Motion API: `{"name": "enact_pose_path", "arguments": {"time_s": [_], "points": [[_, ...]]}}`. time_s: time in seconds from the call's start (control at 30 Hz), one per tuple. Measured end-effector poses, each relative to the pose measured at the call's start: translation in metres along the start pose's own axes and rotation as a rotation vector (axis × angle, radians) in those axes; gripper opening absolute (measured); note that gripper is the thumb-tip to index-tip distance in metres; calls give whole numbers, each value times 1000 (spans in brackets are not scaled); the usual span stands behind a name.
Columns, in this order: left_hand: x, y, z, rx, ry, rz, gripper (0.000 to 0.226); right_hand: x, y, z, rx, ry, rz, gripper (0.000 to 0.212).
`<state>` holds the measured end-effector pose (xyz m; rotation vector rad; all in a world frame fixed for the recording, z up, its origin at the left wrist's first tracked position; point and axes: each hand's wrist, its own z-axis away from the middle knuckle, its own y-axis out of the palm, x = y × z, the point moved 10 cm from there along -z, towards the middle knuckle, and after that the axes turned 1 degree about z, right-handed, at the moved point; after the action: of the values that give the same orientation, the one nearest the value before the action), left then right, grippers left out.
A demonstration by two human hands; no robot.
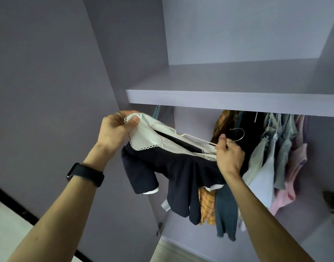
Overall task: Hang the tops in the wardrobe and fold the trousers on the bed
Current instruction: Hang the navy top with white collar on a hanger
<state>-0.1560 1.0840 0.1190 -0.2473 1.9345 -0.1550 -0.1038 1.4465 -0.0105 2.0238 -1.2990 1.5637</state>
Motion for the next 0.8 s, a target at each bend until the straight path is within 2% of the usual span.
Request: {"name": "enact_pose_path", "arguments": {"time_s": [0.07, 0.13, 0.27, 0.33, 0.4, 0.47, 0.5, 0.53, 0.6, 0.63, 0.67, 0.7, 0.73, 0.8], "points": [[6, 6, -4, 35, -36, -63, 12, -1, -10, -5, -57, 25, 2, 57], [6, 8, -7, 37, -52, -82, 12, 7, -12, -7, -57, -56, 83, 62], [1, 2, -20, 26, -77, 17, 15, 31, 11, 12, 133, -319, 308, 54], [5, 11, -21, 128, -95, -28, 16, 45, 18, 10, 206, -358, 295, 54], [20, 34, -12, 268, -197, -16, 15, 70, 14, -1, 195, -383, 204, 54], [34, 54, -1, 325, -285, 83, 20, 104, 21, 2, 251, -544, 246, 53], [36, 60, 1, 319, -311, 152, 23, 116, 37, 11, 354, -622, 352, 50], [39, 64, 2, 312, -330, 200, 25, 120, 60, 25, 533, -662, 503, 49], [44, 70, 8, 327, -353, 175, 27, 101, 98, 46, 852, -633, 711, 58], [51, 70, 16, 344, -368, 114, 28, 96, 106, 48, 896, -612, 713, 62], [60, 69, 27, 349, -386, 54, 29, 99, 106, 40, 865, -582, 666, 63], [72, 63, 36, 329, -394, 4, 30, 108, 101, 27, 761, -590, 606, 62], [84, 55, 45, 287, -392, -30, 30, 118, 94, 17, 662, -612, 545, 59], [100, 37, 60, 188, -348, -142, 27, 128, 82, 9, 572, -650, 473, 56]]}}
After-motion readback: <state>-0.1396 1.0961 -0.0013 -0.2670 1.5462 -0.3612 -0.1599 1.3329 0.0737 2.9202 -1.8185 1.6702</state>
